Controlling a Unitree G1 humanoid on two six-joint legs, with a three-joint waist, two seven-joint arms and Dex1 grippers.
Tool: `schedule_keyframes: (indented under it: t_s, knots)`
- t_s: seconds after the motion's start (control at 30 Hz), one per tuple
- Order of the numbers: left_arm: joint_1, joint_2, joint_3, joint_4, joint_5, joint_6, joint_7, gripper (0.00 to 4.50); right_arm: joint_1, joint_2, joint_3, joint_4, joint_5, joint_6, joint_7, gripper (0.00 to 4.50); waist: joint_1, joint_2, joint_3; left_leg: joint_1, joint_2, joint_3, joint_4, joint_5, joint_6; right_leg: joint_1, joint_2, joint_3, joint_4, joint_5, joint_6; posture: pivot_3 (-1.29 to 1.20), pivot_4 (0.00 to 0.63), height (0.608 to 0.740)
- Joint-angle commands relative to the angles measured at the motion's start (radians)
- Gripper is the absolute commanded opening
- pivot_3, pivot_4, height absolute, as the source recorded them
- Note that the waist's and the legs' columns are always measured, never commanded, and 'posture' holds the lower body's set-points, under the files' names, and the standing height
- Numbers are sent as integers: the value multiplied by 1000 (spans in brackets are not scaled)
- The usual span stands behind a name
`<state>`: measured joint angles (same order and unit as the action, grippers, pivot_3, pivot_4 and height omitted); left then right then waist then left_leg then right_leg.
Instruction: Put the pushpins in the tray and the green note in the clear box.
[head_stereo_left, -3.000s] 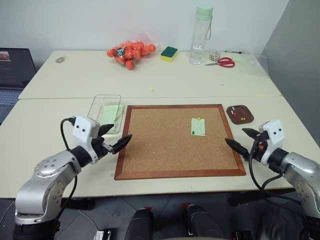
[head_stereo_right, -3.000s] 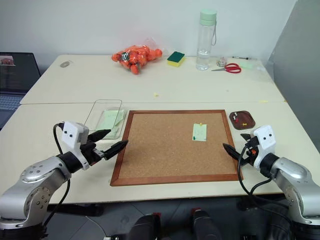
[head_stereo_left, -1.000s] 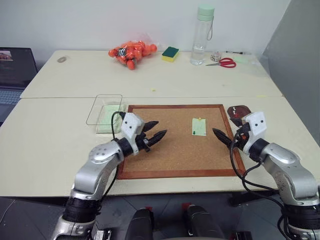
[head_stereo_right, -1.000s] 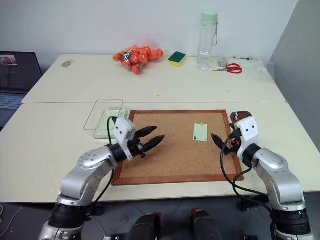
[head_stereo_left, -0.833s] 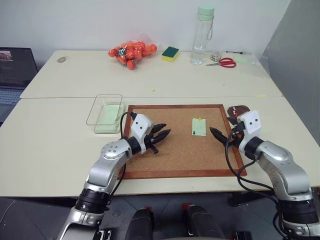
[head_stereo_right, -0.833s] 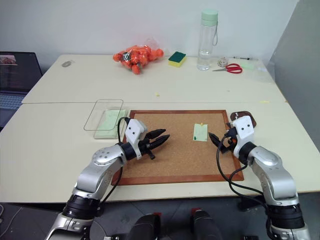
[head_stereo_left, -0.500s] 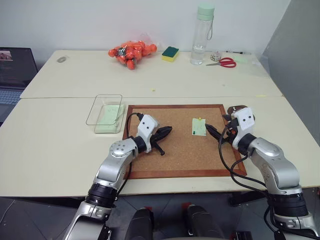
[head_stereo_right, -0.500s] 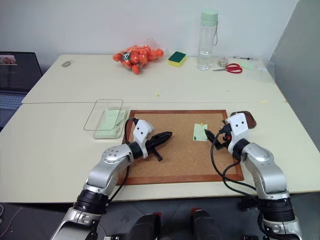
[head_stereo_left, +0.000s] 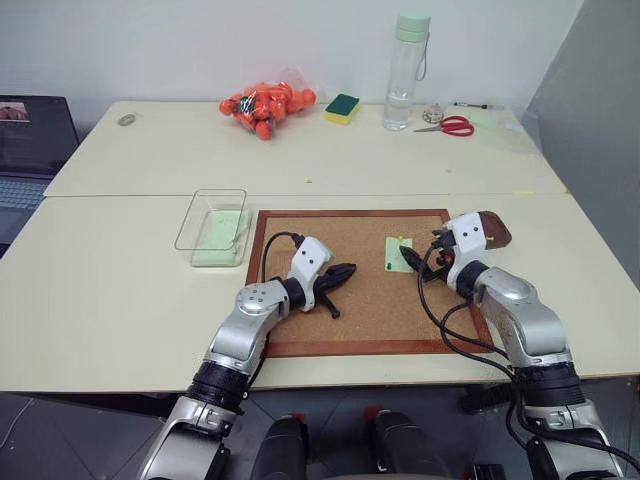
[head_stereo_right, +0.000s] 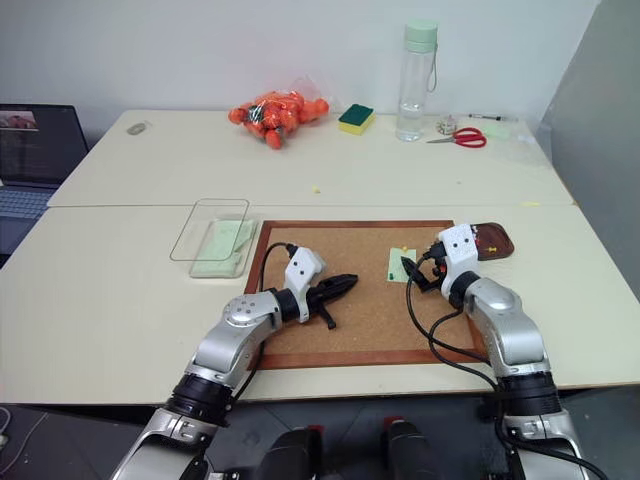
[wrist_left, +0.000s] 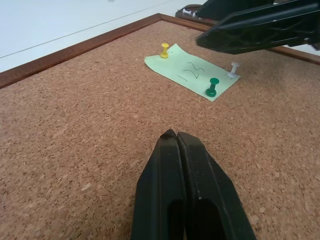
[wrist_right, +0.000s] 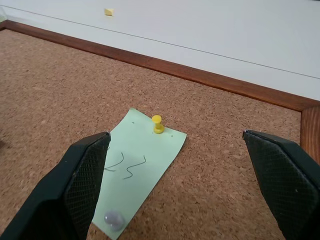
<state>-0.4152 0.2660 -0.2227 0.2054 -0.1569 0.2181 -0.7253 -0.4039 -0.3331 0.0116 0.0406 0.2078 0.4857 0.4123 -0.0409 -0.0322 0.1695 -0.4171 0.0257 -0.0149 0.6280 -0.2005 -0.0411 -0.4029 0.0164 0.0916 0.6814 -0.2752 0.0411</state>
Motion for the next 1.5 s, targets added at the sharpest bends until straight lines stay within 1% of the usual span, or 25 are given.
schedule_keyframes:
  t_s: [0.03, 0.17, 0.23, 0.27, 0.3, 0.33, 0.37, 0.4, 0.57, 0.6, 0.63, 0.67, 0.73, 0.77, 0.9, 0.93, 1.2, 1.5]
  knots:
    - [25, -9, -34, 50, 25, 17, -14, 42, -48, 18, 12, 45, -24, -59, 2, 4500, 0, 2, -2, 0, 0, 0, 0, 0, 0, 0, 0, 0, 0, 0, 0, 0, 150, 740]
    - [27, -13, -30, 39, 26, 18, -14, 42, -65, 29, 19, 85, -36, -87, 12, 4500, 0, 3, -3, 0, 0, 0, 0, 0, 0, 0, 0, 0, 0, 0, 0, 0, 150, 740]
    - [20, -14, -23, 40, 24, 19, -11, 0, -79, 40, 23, 120, -40, -103, 17, 4132, 0, 4, -4, 0, 0, 0, 0, 0, 0, 0, 0, 0, 0, 0, 0, 0, 150, 740]
    - [17, -14, -20, 40, 24, 18, -9, 0, -84, 43, 24, 135, -41, -113, 20, 4117, 0, 4, -4, 0, 0, 0, 0, 0, 0, 0, 0, 1, 0, 0, 0, 0, 150, 740]
    - [16, -14, -18, 39, 24, 17, -9, 0, -89, 45, 25, 148, -42, -124, 24, 3805, 0, 4, -4, 0, 0, 0, 0, 0, 0, 0, 0, 0, 0, 0, 0, 0, 150, 740]
    - [15, -14, -16, 39, 24, 16, -9, 0, -91, 47, 25, 155, -43, -132, 26, 3679, 0, 5, -4, 0, 0, 0, 0, 0, 0, 0, 0, 0, 0, 0, 0, 0, 150, 740]
    - [15, -13, -16, 40, 25, 15, -9, 0, -97, 50, 23, 167, -46, -140, 24, 3391, 0, 5, -4, 0, 0, 0, 0, 0, 0, 0, 0, 0, 0, 0, 0, 0, 150, 740]
    - [15, -12, -15, 41, 26, 15, -10, 0, -102, 53, 21, 178, -48, -147, 23, 3269, -1, 5, -4, 0, 0, 0, 0, 0, 0, 0, 0, 0, 0, 0, 0, 0, 150, 740]
    - [17, -10, -13, 39, 29, 17, -9, 0, -118, 66, 22, 216, -54, -181, 31, 2090, -1, 5, -4, 0, 0, 0, 0, 0, 0, 0, 0, 0, 0, 0, 0, 0, 150, 740]
    - [17, -9, -12, 40, 29, 17, -9, 0, -121, 68, 23, 222, -56, -187, 33, 1897, -1, 5, -4, 0, 0, 0, 0, 0, 0, 0, 0, 0, 0, 0, 0, 0, 150, 740]
    - [17, -9, -12, 38, 29, 19, -9, 0, -122, 71, 24, 227, -56, -192, 35, 1798, -1, 5, -4, 0, 0, 0, 0, 0, 0, 0, 0, 0, 0, 0, 0, 0, 150, 740]
    - [18, -8, -11, 37, 29, 21, -9, 0, -123, 72, 25, 232, -58, -197, 36, 1355, -1, 5, -4, 0, 0, 0, 0, 0, 0, 0, 0, 0, 0, 0, 0, 0, 150, 740]
    - [20, -7, -11, 33, 29, 24, -9, 0, -123, 74, 25, 238, -60, -203, 37, 1278, -1, 5, -4, 0, 0, 0, 0, 0, 0, 0, 0, 1, 0, 0, 0, 0, 150, 740]
    - [20, -6, -11, 31, 28, 25, -10, 0, -123, 75, 24, 240, -63, -205, 38, 948, -1, 5, -4, 0, 0, 0, 0, 0, 0, 0, 0, 0, 0, 0, 0, 0, 150, 740]
    - [19, -4, -9, 30, 28, 27, -10, 0, -125, 79, 20, 246, -68, -205, 39, 141, -1, 5, -4, 0, 0, 0, 0, 0, 0, 0, 0, 1, 0, 0, 0, 0, 150, 740]
    - [19, -4, -9, 30, 28, 27, -10, 0, -126, 79, 20, 247, -69, -206, 39, 6, -1, 5, -5, 0, 0, 0, 0, 0, 0, 0, 0, 1, 0, 0, 0, 0, 150, 740]
    - [13, -6, -5, 30, 29, 28, -8, 0, -131, 84, 24, 247, -73, -211, 40, 6, -2, 5, -5, 1, 0, 0, 0, 0, 0, 0, 0, 0, 0, 0, 0, 0, 150, 740]
    - [17, -9, 0, 25, 28, 38, -11, 0, -117, 101, -30, 139, 0, -214, 60, 6, -5, 5, -5, 0, 0, 0, 0, 0, 0, 0, 0, 0, 0, 0, 0, 0, 150, 740]
